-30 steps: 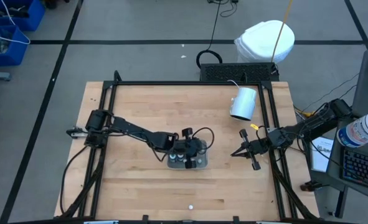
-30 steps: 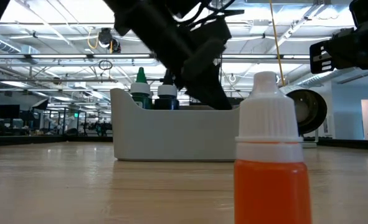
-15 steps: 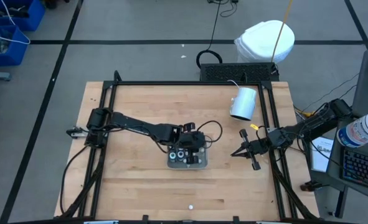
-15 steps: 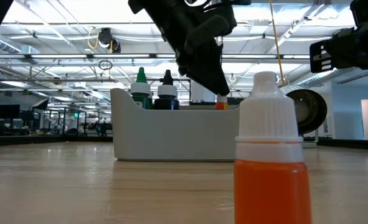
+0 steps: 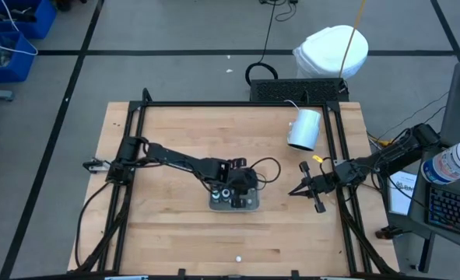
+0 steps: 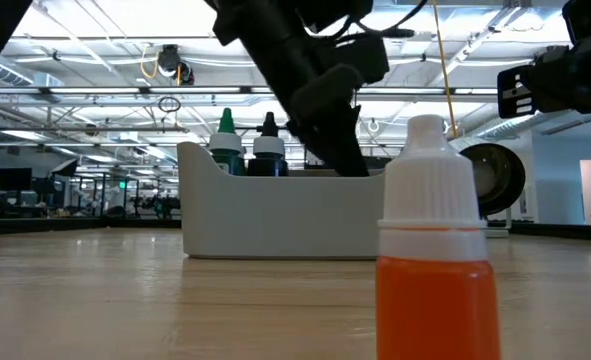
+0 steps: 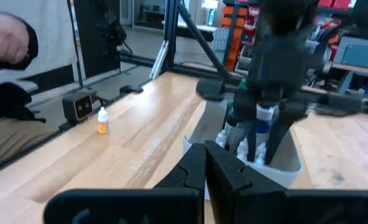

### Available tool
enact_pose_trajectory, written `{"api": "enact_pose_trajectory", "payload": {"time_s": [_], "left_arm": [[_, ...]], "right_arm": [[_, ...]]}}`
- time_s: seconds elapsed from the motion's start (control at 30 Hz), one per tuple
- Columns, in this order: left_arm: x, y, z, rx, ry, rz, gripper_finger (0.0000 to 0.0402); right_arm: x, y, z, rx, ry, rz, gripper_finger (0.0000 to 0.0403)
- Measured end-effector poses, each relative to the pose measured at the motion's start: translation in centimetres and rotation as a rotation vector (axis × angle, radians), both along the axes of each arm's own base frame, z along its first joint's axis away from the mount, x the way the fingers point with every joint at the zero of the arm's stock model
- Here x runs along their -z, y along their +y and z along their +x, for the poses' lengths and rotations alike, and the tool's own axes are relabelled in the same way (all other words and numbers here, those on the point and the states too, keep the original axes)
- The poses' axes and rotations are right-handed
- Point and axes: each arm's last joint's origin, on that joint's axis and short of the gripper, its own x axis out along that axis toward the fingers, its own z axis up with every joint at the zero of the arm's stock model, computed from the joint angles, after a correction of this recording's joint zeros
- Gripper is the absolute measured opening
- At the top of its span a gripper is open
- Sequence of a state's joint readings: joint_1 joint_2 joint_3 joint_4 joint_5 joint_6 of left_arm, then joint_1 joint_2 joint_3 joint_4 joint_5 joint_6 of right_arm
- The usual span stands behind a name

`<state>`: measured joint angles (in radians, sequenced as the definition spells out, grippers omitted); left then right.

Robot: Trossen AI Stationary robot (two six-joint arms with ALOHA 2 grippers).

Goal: Pick & Place food coloring
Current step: Put the small orange food coloring bottle into the gray bin

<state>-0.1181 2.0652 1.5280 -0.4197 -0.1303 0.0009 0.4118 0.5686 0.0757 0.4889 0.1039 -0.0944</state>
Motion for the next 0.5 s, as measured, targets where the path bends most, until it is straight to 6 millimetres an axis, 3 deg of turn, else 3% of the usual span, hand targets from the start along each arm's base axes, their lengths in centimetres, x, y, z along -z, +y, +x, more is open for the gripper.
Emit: {"api": "enact_pose_trajectory", "payload": {"time_s": [0.27,0.5], "left_arm": [[-0.22,-0.31,0.05,0.095,-0.008,0.064,0.0067],[-0.21,0.34,0.11,0.08,-0.007,0.063,0.0067]], "right_arm": [[0.06,0.0,0.02,0.0,0.004,-0.006,0.0],[0.04,0.01,0.02,0.0,0.003,-0.002,0.0]]}}
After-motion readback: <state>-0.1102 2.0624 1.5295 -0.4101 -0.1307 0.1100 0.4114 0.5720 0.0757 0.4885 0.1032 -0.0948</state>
